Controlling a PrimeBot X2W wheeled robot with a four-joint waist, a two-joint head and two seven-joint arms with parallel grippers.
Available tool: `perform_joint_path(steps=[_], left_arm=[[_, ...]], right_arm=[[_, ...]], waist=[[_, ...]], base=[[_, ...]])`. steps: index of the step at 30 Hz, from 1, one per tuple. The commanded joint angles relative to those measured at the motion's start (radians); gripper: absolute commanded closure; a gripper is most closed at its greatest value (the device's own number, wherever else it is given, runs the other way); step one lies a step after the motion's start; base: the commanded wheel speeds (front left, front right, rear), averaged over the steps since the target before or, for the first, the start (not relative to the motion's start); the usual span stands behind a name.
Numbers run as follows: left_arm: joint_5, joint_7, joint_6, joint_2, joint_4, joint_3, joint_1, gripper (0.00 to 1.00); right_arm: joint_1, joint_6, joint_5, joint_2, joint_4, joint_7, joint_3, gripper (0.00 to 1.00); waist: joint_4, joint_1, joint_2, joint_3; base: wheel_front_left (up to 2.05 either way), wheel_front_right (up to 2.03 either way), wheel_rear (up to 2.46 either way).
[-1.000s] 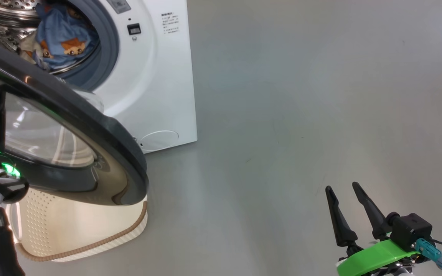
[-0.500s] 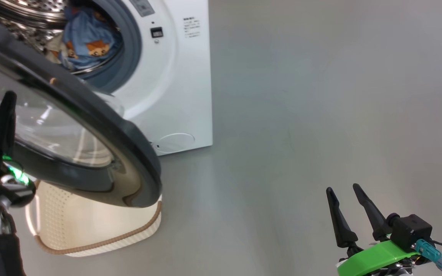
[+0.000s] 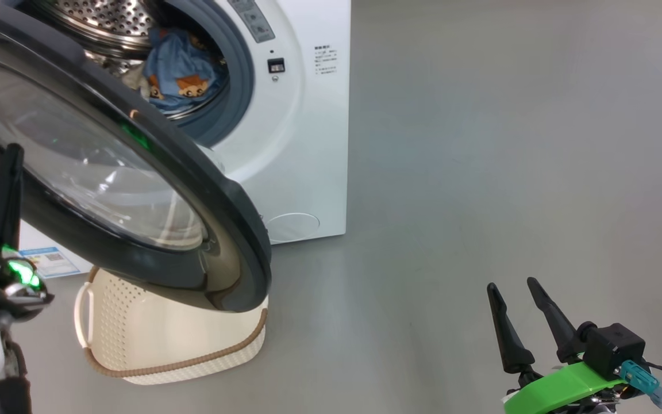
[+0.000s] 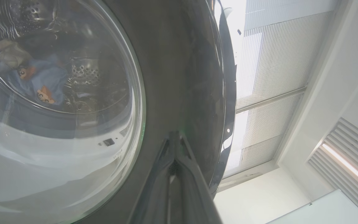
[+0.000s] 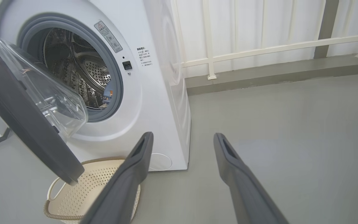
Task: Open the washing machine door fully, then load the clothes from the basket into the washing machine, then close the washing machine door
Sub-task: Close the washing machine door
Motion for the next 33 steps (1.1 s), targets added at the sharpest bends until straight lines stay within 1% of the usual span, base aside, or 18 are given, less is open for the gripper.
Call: perform_joint_path(steps=[1, 2, 3, 4, 7, 11, 15, 16, 19, 22, 25, 28, 33], left_arm=[[0.022, -0.012, -0.007, 0.042, -0.043, 0.017, 0.008, 0.84], [0.039, -0.027, -0.007, 0.048, -0.058, 0.009, 0.018, 0.61], [0.057, -0.045, -0.007, 0.053, -0.071, 0.000, 0.028, 0.34], [0.068, -0.061, -0.007, 0.056, -0.082, -0.009, 0.038, 0.00], [0.126, -0.120, -0.007, 0.085, -0.124, -0.053, 0.072, 0.00], [0.213, -0.230, -0.007, 0.141, -0.165, -0.138, 0.125, 0.00], [0.305, -0.377, -0.007, 0.223, -0.191, -0.248, 0.177, 0.00], [0.305, -0.377, -0.007, 0.223, -0.191, -0.248, 0.177, 0.00], [0.350, -0.497, -0.007, 0.278, -0.187, -0.321, 0.205, 0.00], [0.421, -0.601, -0.007, 0.343, -0.165, -0.390, 0.232, 0.00], [0.515, -0.647, -0.007, 0.381, -0.129, -0.419, 0.249, 0.00], [0.634, -0.657, -0.007, 0.384, -0.102, -0.409, 0.266, 0.00], [0.841, -0.658, 0.003, 0.325, -0.116, -0.328, 0.300, 0.00]], right_arm=[[-0.016, 0.006, 0.000, -0.002, -0.022, -0.009, 0.023, 0.00], [-0.015, 0.006, 0.001, -0.002, -0.021, -0.010, 0.023, 0.00], [-0.013, 0.006, 0.001, -0.002, -0.021, -0.010, 0.022, 0.00], [-0.012, 0.006, 0.002, -0.002, -0.021, -0.010, 0.022, 0.00], [-0.007, 0.006, 0.004, -0.001, -0.020, -0.011, 0.022, 0.00], [-0.002, 0.006, 0.003, -0.001, -0.021, -0.012, 0.021, 0.00], [0.002, 0.006, 0.001, 0.000, -0.024, -0.013, 0.022, 0.00], [0.002, 0.006, 0.001, 0.000, -0.024, -0.013, 0.022, 0.00], [0.008, 0.006, 0.000, 0.000, -0.026, -0.013, 0.022, 0.00], [0.013, 0.006, -0.001, 0.000, -0.027, -0.012, 0.021, 0.00], [0.019, 0.006, -0.002, 0.000, -0.029, -0.011, 0.021, 0.00], [0.023, 0.006, -0.001, 0.000, -0.031, -0.011, 0.021, 0.00], [0.025, 0.006, -0.001, 0.001, -0.039, -0.011, 0.022, 0.00]], waist=[[0.005, -0.0001, 0.0000, -0.004], [0.007, -0.0001, 0.0000, -0.006], [0.008, -0.0001, 0.0000, -0.007], [0.009, -0.0001, 0.0000, -0.009], [0.011, -0.0001, 0.0000, -0.013], [0.013, -0.0001, 0.0000, -0.021], [0.014, -0.0001, 0.0000, -0.027], [0.014, -0.0001, 0.0000, -0.027], [0.017, -0.0001, 0.0000, -0.032], [0.021, -0.0001, 0.0000, -0.038], [0.024, -0.0001, 0.0000, -0.044], [0.025, -0.0001, 0.0000, -0.048], [0.024, -0.0001, 0.0000, -0.043]], base=[[0.00, 0.00, 0.00], [0.00, 0.00, 0.00], [0.00, 0.00, 0.00], [0.00, 0.00, 0.00], [0.00, 0.00, 0.00], [0.00, 0.00, 0.00], [0.00, 0.00, 0.00], [0.00, 0.00, 0.00], [0.00, 0.00, 0.00], [0.00, 0.00, 0.00], [0.00, 0.00, 0.00], [0.00, 0.00, 0.00], [0.00, 0.00, 0.00]])
